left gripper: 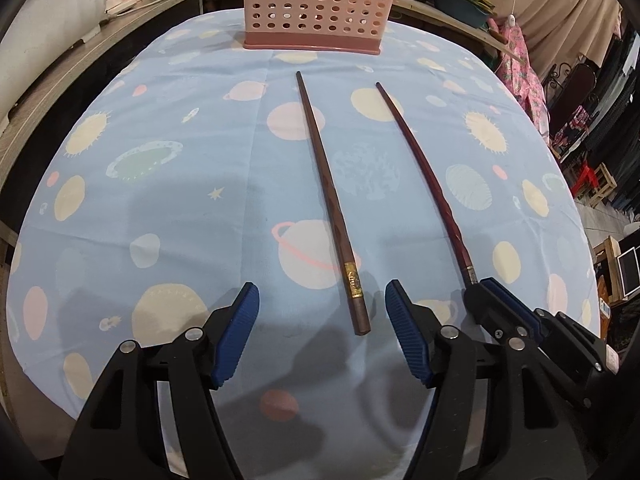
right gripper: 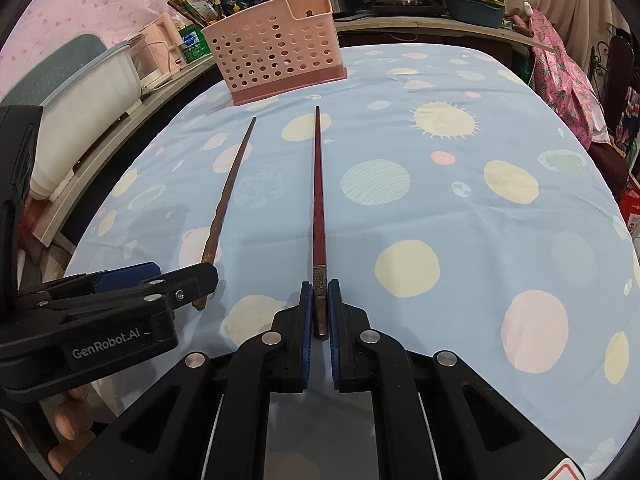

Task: Organize utensils
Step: 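Grasp the dark red chopstick with the right gripper while the left grasps the brown one, then lift both held chopsticks and carry them over the pink basket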

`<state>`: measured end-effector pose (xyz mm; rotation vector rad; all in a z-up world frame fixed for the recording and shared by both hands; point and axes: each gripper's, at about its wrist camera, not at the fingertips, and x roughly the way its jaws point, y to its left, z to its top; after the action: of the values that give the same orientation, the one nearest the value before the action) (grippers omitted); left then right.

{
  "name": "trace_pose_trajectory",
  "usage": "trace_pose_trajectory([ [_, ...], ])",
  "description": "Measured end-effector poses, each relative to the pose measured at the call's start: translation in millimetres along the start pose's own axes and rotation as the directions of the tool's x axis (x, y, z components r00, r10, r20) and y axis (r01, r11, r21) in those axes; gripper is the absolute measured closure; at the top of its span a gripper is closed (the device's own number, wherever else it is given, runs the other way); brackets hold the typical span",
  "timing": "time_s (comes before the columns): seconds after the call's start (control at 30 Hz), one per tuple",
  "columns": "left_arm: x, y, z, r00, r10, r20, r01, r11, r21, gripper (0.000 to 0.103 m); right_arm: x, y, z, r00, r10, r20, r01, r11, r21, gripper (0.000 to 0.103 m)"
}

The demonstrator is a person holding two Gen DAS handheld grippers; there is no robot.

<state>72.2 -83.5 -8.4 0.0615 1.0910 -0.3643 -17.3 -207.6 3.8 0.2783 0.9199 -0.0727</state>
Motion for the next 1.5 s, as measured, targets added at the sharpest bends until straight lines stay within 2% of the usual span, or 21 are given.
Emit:
trace_pose_trajectory([
  [0.1,1.5,-1.2,1.4,1.000,0.020,0.011,-0.020,1.000,0.010,0.044,-0.1,0.1,-0.2,1.000,0.000,0.000,0.000,1.000,0.000,0.096],
  [0.23,1.6,-2.9,0.9,0.998,0.053,0.022,-0.054,0.998,0.036,0.056,-0.3,0.3,-0.3,1.000,-0.001,0.001,0.001,1.000,-0.003,0.096],
  [0.3,1.2,-1.2,0.7,0.998,0.057,0.023,-0.058,0.997,0.041,0.065,-0.3,0.4,-0.3,1.000,-0.002,0.002,0.002,1.000,-0.005,0.096],
  [0.37,0.5,0.5,1.1,0.998,0.057,0.023,-0.058,0.997,0.042,0.079,-0.4,1.2,-0.3,1.000,-0.004,0.003,0.004,1.000,-0.008,0.096],
  [0.47,0.5,2.3,1.4,0.998,0.053,0.020,-0.054,0.998,0.042,0.094,-0.5,1.4,-0.5,1.000,-0.005,0.003,0.005,1.000,-0.009,0.096],
  [1.07,-5.5,8.1,0.1,0.999,0.046,-0.003,-0.046,0.999,0.030,0.096,-3.7,3.3,-0.8,1.000,0.015,-0.016,-0.015,1.000,0.001,0.096],
  [1.5,-34.3,14.7,8.6,0.997,0.045,0.057,-0.045,0.999,0.007,0.096,-23.2,1.1,16.2,0.999,0.021,0.037,-0.022,1.000,0.013,0.096],
])
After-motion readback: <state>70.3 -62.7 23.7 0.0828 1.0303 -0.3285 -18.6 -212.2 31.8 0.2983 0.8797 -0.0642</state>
